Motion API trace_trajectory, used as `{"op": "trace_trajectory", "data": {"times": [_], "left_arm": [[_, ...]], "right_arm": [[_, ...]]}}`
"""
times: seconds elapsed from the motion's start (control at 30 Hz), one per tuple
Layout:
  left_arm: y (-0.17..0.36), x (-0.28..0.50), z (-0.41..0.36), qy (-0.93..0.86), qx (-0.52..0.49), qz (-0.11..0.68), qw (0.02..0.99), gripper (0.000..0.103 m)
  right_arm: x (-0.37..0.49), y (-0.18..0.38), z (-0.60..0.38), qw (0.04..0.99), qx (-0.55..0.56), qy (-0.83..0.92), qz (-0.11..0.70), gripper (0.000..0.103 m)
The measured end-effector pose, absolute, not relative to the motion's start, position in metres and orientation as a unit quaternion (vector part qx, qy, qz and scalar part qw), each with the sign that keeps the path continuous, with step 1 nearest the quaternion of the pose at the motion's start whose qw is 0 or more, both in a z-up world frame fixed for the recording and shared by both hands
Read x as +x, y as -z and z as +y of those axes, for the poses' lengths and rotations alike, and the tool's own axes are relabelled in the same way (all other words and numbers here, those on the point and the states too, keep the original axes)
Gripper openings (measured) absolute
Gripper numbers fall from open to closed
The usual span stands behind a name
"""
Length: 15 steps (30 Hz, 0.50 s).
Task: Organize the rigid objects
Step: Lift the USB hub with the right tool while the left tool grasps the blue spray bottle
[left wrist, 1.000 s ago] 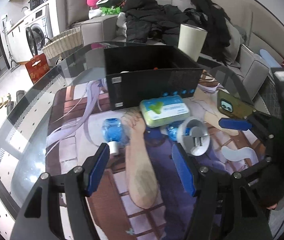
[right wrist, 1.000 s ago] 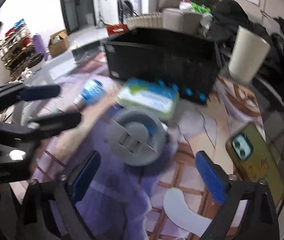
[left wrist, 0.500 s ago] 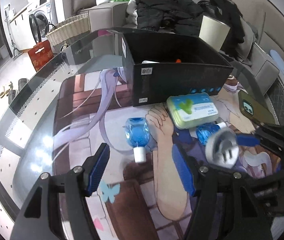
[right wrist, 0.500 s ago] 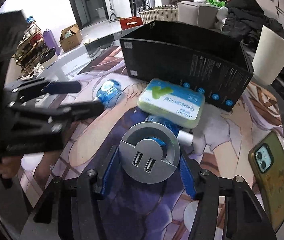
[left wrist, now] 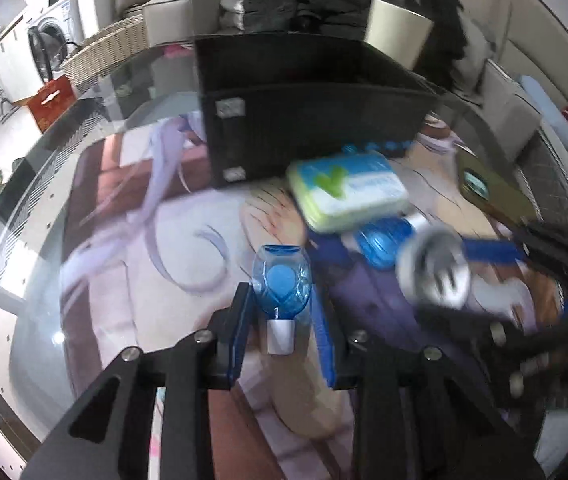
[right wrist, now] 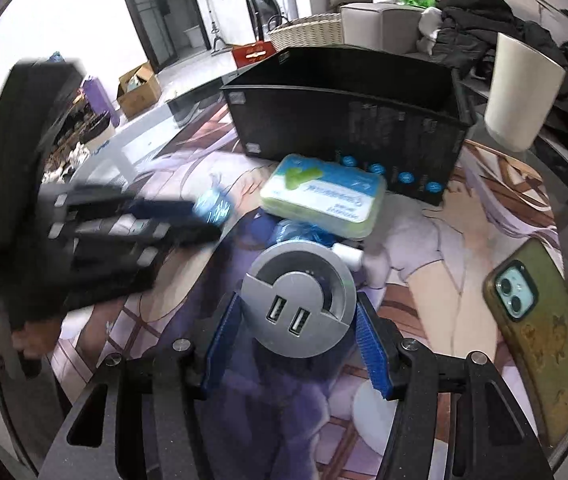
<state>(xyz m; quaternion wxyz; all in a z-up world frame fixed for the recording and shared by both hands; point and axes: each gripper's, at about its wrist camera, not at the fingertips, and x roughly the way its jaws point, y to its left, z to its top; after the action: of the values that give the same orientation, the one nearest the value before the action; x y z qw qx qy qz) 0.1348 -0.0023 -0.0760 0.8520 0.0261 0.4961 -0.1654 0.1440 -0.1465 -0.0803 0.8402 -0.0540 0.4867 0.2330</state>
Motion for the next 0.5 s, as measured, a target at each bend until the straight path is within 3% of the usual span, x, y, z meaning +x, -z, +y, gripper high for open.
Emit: {"op": "trace_trajectory", "data": {"times": [0.13, 0.2, 0.5], "left_arm": [[0.076, 0.127, -0.004, 0.175, 0.023, 0.498, 0.849, 0.028], [0.075, 0.128, -0.002, 0.174, 0.018, 0.500, 0.848, 0.028], [0.075, 0.122, -0.002, 0.178, 0.021, 0.499, 0.848, 0.028]], "right_arm": [[0.141, 0.072, -0.147, 0.842, -0.048, -0.244, 0.478, 0.058], [0.137, 0.062, -0.152, 0.849, -0.034, -0.246, 0.465, 0.065], [0.151, 0.084, -0.148, 0.831, -0.046, -0.237, 0.502, 0.058]]}}
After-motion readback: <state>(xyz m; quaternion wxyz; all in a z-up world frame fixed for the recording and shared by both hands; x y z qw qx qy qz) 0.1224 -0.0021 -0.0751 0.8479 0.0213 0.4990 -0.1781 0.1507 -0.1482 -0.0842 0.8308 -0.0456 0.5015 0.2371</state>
